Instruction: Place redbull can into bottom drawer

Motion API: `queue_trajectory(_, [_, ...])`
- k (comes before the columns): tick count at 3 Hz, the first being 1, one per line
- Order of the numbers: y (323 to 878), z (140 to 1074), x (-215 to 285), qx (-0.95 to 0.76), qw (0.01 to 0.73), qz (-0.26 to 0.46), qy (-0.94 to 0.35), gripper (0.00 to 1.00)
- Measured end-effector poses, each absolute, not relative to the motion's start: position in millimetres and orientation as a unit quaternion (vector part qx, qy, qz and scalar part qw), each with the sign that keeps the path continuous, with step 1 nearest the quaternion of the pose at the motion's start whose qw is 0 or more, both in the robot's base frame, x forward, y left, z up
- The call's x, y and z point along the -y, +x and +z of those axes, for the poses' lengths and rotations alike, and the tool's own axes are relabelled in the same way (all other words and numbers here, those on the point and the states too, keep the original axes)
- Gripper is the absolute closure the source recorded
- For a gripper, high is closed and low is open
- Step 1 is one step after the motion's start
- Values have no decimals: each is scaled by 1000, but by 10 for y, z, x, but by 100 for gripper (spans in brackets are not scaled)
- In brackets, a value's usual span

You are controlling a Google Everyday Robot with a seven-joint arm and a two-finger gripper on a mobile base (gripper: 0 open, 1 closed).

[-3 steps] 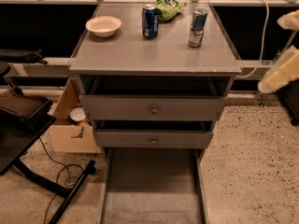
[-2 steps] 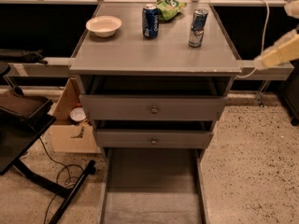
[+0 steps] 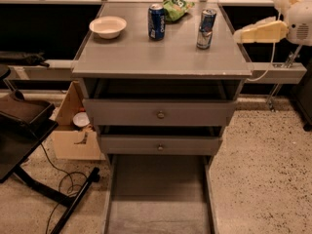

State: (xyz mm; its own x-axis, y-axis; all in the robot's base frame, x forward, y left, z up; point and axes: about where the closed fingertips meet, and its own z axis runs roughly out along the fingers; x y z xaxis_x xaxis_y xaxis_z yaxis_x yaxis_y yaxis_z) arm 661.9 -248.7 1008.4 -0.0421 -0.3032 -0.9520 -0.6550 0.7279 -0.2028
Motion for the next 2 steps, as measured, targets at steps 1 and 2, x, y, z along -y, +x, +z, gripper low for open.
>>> queue_trajectory(1, [6618, 10083, 2485, -707, 603, 146, -339, 0])
queue_trajectory(2, [6901, 10034, 2324, -695, 619, 160, -329, 0])
